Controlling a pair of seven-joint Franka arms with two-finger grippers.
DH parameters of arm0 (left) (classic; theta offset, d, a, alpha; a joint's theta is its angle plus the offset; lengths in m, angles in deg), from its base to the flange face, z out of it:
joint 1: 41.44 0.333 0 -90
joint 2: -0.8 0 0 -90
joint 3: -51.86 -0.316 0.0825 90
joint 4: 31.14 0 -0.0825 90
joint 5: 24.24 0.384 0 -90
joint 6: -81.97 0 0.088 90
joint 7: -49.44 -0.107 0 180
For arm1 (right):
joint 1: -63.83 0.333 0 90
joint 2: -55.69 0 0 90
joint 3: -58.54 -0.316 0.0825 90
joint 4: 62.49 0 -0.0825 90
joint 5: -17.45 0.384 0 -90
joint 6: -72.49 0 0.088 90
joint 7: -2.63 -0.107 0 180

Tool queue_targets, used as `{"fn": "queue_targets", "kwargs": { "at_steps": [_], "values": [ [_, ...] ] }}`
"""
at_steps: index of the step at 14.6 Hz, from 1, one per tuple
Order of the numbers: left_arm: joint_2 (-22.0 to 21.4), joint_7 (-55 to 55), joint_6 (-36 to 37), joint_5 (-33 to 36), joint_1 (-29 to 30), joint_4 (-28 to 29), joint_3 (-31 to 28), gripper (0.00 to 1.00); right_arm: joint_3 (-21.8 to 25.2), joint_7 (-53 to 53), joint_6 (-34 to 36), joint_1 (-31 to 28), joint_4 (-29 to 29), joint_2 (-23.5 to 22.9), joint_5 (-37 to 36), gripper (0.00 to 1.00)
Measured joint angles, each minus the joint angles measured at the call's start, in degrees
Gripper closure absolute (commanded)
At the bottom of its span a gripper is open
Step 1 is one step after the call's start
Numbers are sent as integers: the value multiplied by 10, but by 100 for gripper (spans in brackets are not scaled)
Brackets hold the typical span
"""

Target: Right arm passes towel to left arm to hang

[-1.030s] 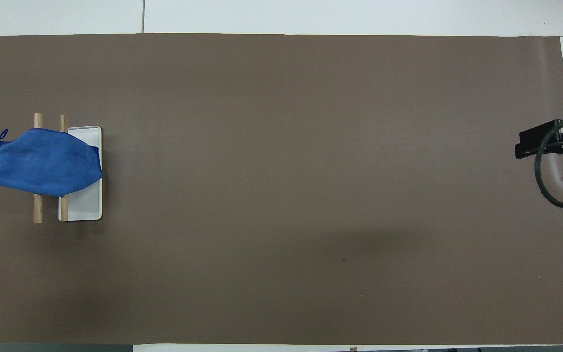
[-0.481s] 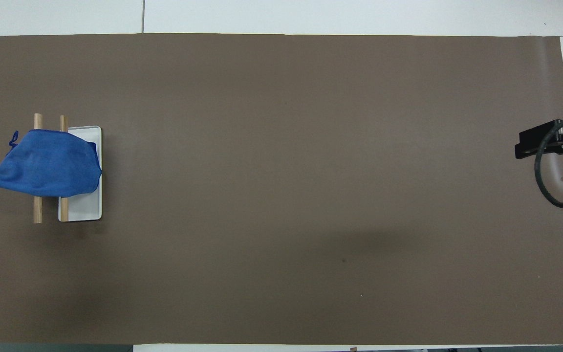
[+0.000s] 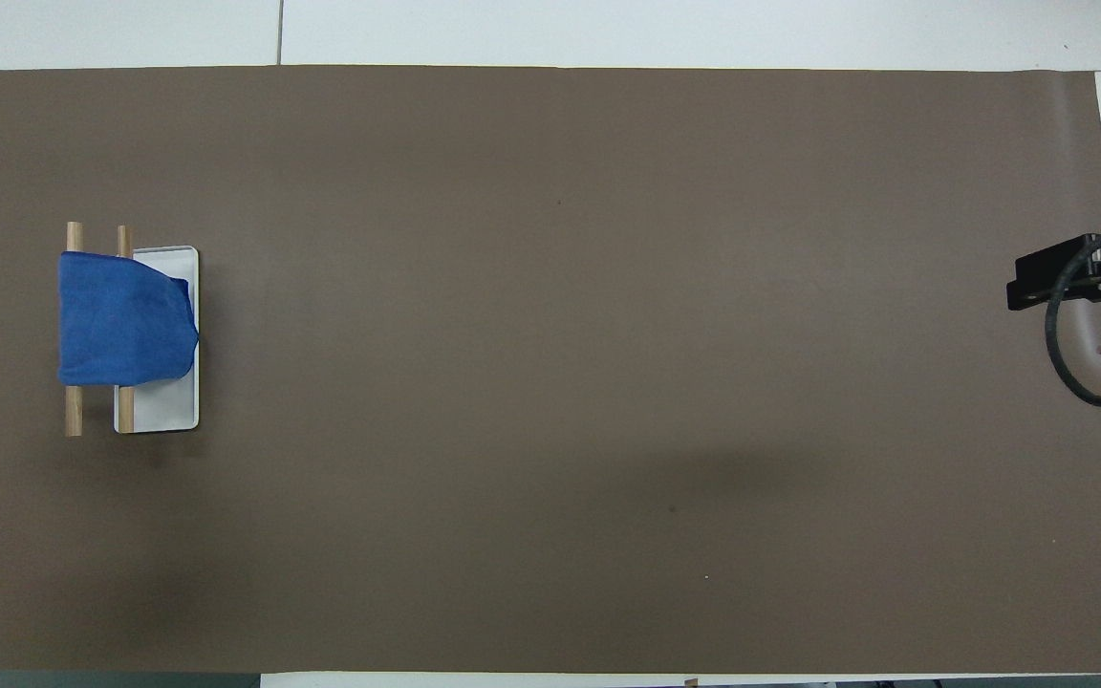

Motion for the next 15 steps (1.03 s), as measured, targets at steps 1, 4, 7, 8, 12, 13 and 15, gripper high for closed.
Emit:
{"fn": "queue_targets", "kwargs": {
  "at_steps": [1,4,7,8,12,13,15],
  "values": [
    [0,-16,0,0,0,-4,0,0,0,0,0,0,0,0,0,0],
    [-1,-100,10,1,-9,-32,4,0,0,0,0,0,0,0,0,0],
    [-2,-212,38,1,-51,-81,7,0,0,0,0,0,0,0,0,0],
    [-3,-243,42,1,-66,-95,7,0,0,0,0,0,0,0,0,0],
    [-3,-377,76,1,-116,-135,9,0,0,0,0,0,0,0,0,0],
    [-3,-417,95,1,-128,-145,9,0,0,0,0,0,0,0,0,0],
    [-3,-496,131,2,-153,-164,10,0,0,0,0,0,0,0,0,0]
  ]
}}
